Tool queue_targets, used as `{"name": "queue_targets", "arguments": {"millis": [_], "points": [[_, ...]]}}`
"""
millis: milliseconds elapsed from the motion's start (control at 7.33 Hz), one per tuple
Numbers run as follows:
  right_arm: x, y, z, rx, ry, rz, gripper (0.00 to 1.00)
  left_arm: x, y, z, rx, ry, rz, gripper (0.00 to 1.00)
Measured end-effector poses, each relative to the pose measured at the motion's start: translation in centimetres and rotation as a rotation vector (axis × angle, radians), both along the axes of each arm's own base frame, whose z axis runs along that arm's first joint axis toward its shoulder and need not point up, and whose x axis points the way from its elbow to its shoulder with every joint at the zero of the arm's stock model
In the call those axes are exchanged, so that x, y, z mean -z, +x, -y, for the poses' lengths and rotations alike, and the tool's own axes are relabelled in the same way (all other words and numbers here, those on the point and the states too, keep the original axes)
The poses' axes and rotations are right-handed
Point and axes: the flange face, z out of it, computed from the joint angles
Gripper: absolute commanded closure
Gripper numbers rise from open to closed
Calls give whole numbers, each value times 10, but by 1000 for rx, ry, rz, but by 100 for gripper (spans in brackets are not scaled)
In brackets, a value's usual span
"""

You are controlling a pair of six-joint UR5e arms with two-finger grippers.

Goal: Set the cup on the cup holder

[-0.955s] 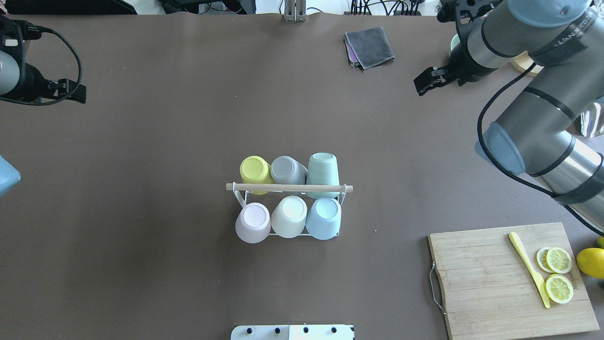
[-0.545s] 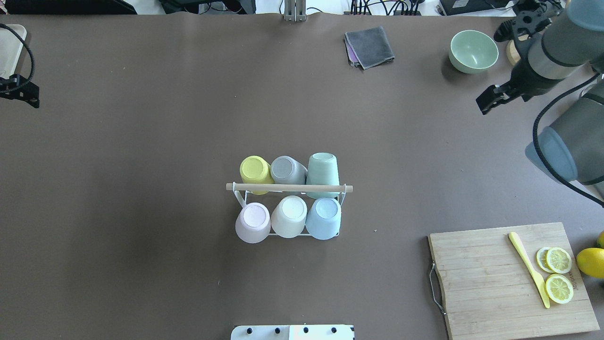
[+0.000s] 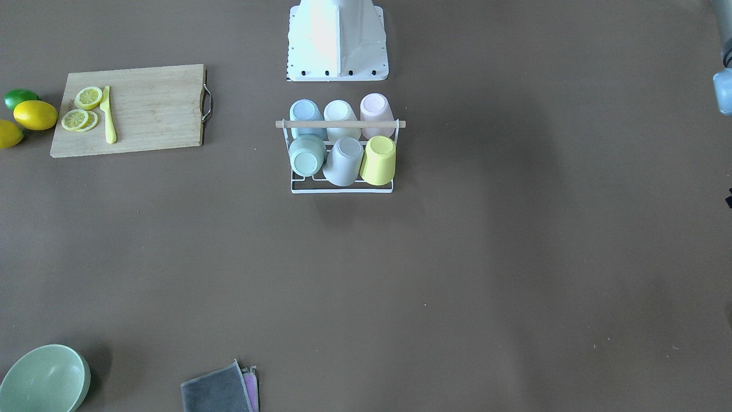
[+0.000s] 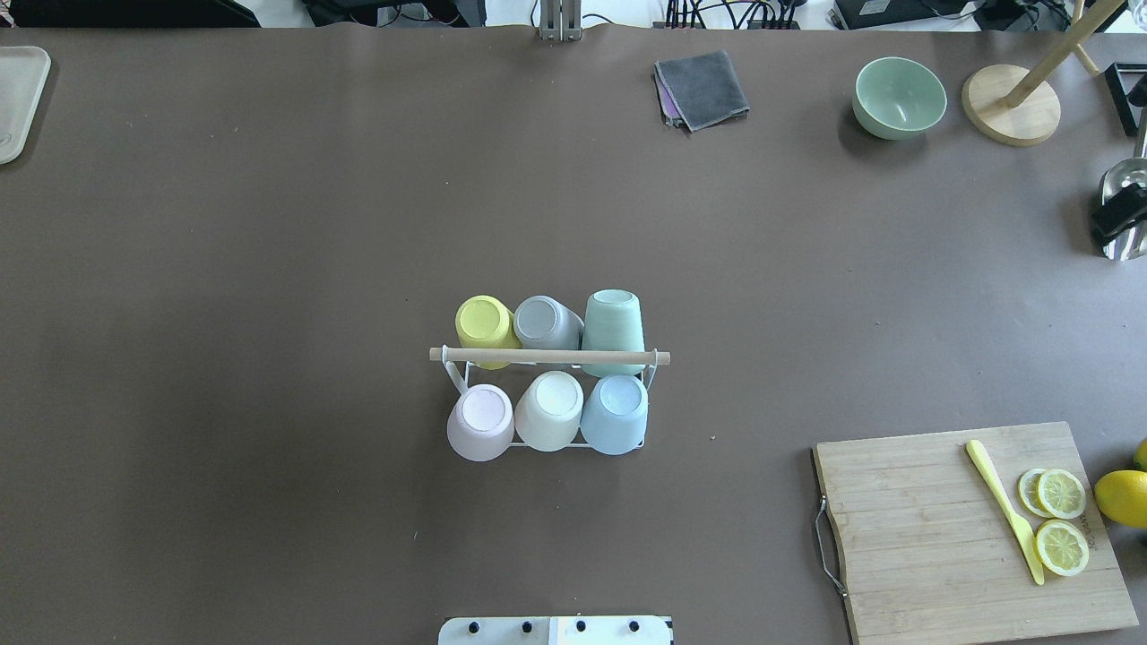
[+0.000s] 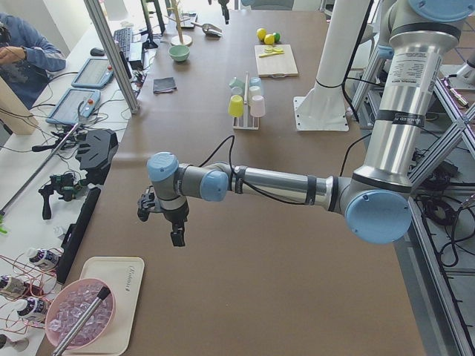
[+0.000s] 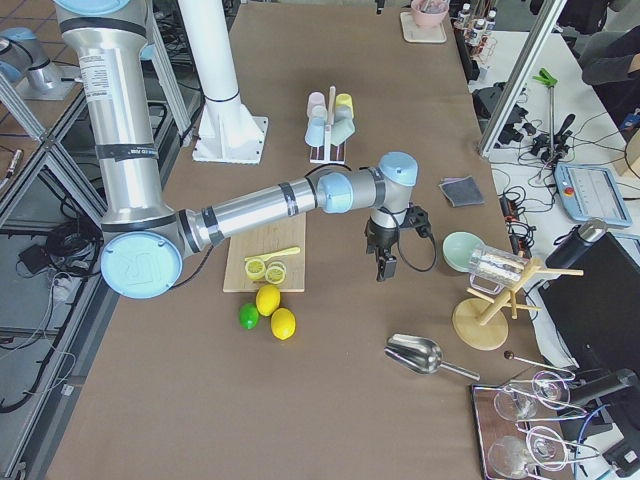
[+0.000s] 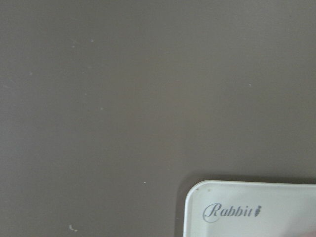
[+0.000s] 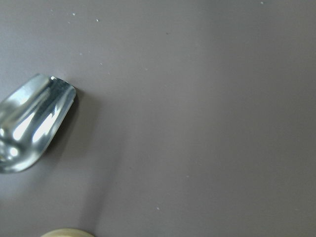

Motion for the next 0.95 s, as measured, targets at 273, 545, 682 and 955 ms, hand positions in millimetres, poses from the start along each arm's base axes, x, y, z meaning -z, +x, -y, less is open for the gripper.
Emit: {"name": "queue_targets", "arguments": {"millis": [273,545,682,955], "points": [[-50,62,-9,-85,-97,46,0,-51,-77,-18,-17,9,-29,1],[-80,108,-16,-171,-164,112,0,-95,-101,-45,-40,-8,-47,1],[-88,121,-21,-199,-184,141,0,-105,-103,-53,-43,-13,-50,1],[-100,139,-34,-237,-210,170,0,-106,-106,-64,-28,-10,-90,1]]}}
